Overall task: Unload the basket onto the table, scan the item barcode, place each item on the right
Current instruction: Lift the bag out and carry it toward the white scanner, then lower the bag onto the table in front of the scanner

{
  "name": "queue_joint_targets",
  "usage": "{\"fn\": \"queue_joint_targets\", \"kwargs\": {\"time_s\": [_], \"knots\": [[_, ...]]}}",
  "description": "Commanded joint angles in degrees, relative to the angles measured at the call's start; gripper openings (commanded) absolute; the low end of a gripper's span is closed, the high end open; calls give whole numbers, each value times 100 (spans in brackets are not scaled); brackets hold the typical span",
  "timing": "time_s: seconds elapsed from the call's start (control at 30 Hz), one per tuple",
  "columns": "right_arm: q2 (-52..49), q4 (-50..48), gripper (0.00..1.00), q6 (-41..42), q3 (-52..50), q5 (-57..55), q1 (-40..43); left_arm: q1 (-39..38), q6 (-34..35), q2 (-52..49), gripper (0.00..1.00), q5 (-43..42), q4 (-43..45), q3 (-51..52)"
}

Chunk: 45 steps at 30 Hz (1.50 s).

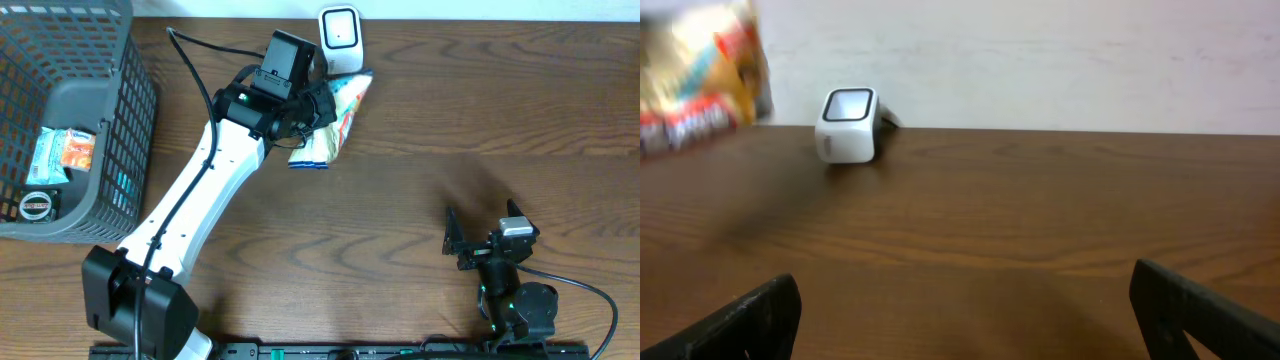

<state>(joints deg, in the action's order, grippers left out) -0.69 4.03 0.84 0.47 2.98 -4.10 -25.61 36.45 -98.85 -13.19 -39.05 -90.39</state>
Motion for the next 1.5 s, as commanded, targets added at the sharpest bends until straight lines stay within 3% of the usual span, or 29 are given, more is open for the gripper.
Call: {"fn": "queue_joint_targets", "kwargs": {"time_s": [0.0,0.17,0.3,0.47,0.57,0.7,0.97,1.27,1.47], "knots": [[31,17,99,37,-11,-4,-35,-142,439,-160,8,186,28,17],[31,20,99,37,-11,-4,-35,-417,367,-531,9,214,31,17],[31,20,99,37,-11,-4,-35,-570,-474,-752,33,212,-68,17],[31,20,99,39,-11,-4,-35,-487,-1797,-638,46,238,-492,9],[31,20,99,37,-11,-4,-35,-306,-2208,-498,53,479,-850,-26],[31,20,99,37,-11,-4,-35,35,-2671,-299,54,861,-1388,-55],[31,20,99,37,-11,-4,-35,514,-3023,-251,54,752,-2529,-26],[31,17,99,39,-11,-4,-35,474,-3145,-424,54,542,-2647,431],[31,17,99,37,-11,-4,-35,474,-3147,-431,55,-149,-2643,916]]}}
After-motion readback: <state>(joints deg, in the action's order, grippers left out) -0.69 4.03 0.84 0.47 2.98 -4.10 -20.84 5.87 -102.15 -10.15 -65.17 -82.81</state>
